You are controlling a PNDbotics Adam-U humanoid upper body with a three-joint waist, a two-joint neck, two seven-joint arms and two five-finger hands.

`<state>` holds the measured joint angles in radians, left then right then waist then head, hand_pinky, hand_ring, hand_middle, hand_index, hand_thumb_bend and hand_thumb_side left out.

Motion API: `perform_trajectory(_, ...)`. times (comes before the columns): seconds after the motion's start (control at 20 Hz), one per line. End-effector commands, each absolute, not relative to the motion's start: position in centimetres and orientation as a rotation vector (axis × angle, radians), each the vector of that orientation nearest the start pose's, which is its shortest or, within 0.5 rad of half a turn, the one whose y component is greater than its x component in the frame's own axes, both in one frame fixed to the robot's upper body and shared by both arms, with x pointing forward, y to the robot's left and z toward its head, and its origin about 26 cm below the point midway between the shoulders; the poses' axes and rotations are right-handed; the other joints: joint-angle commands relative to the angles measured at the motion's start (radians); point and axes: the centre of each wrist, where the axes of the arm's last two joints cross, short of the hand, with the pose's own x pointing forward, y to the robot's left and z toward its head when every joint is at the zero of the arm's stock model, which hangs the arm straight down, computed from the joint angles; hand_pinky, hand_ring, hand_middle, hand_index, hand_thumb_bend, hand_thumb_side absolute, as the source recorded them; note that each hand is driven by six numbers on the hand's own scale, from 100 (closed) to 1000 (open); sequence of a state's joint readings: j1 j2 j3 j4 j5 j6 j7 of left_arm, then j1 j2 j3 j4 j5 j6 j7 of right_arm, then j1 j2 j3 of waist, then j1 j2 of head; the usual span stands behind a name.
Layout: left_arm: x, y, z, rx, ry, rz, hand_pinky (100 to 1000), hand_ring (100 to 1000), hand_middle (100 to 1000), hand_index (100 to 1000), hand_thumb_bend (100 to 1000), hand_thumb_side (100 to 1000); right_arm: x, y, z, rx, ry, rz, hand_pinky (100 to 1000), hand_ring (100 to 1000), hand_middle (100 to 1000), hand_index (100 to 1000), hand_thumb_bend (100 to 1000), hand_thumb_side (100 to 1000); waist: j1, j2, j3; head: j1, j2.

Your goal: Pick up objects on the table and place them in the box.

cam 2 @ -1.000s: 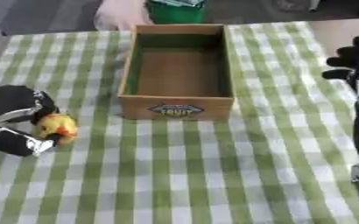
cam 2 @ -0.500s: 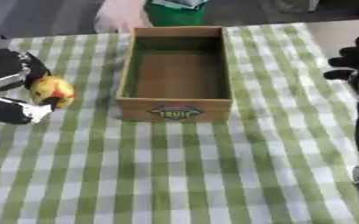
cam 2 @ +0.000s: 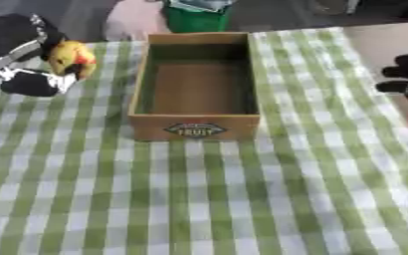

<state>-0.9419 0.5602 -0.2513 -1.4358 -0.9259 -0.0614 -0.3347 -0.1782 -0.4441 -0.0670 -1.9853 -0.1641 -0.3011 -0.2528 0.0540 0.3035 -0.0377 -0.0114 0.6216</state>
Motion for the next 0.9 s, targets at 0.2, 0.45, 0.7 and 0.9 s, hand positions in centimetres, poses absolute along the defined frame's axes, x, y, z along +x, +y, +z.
perform_trajectory(0.2,42.2,21.7,33.3,-1.878,2.515,1.765,326,447,378,600,100,535,28.9,-30.2,20.0,-0.168,-2.536,0.103,592,666,647,784,100,601,0.005,-0.010,-0.036,0.050,-0.021)
perform_trajectory(0.45,43.8,20.0,33.3,-1.915,2.532,1.662,330,443,373,622,100,531,29.1,-29.7,20.2,-0.123,-2.531,0.153,592,667,648,785,100,604,0.007,-0.001,-0.065,0.076,-0.021)
perform_trajectory(0.7,45.3,18.6,32.4,-1.899,2.504,1.638,340,448,375,629,100,542,29.3,-29.0,20.6,-0.073,-2.539,0.176,592,667,648,785,100,603,0.008,0.006,-0.086,0.092,-0.031)
perform_trajectory(0.9,46.4,18.3,31.5,-1.889,2.461,1.640,345,451,374,624,100,556,29.6,-28.4,21.3,-0.018,-2.554,0.199,591,667,648,785,100,603,0.014,0.010,-0.117,0.128,-0.046)
